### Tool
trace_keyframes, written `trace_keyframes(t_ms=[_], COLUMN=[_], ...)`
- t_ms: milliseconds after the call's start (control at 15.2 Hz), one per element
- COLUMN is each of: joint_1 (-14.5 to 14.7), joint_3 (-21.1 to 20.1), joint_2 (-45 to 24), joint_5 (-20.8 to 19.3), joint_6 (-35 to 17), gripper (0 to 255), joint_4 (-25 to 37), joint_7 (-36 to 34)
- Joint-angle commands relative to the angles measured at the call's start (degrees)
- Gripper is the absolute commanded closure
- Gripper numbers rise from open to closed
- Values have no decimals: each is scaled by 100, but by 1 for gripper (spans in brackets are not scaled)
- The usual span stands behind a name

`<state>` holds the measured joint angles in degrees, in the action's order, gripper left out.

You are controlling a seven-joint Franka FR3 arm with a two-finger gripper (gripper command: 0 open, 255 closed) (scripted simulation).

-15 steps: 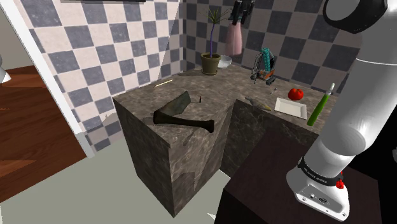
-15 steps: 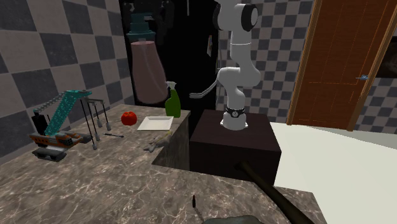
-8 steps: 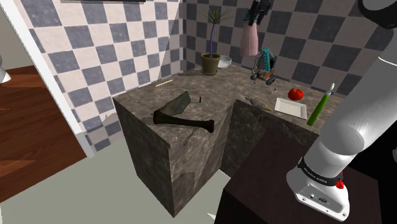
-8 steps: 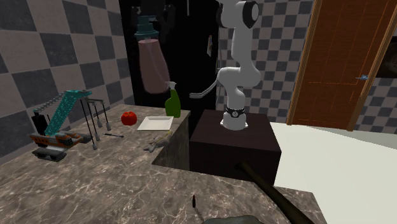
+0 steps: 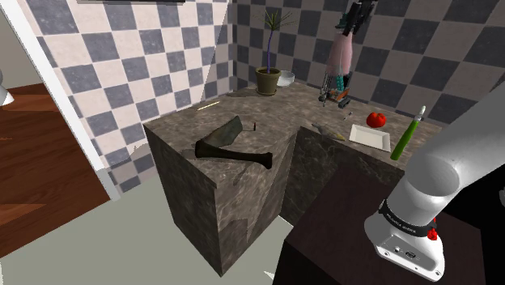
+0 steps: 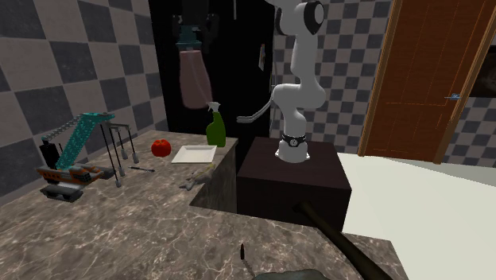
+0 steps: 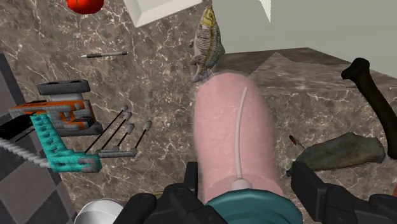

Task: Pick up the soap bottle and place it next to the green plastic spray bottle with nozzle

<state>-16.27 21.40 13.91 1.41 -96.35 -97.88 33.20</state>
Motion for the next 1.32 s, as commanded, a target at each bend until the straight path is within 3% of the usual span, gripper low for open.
trace_keyframes(t_ms=[0, 594, 1254], joint_1=[-95, -514, -907], joint_3=[87, 621, 1448], joint_2=[314, 1229, 1757], joint_5=[-102, -488, -915], joint_6=[53, 350, 804], gripper=[255, 255, 255], joint_4=[-250, -826, -814], joint_7=[167, 1019, 2160])
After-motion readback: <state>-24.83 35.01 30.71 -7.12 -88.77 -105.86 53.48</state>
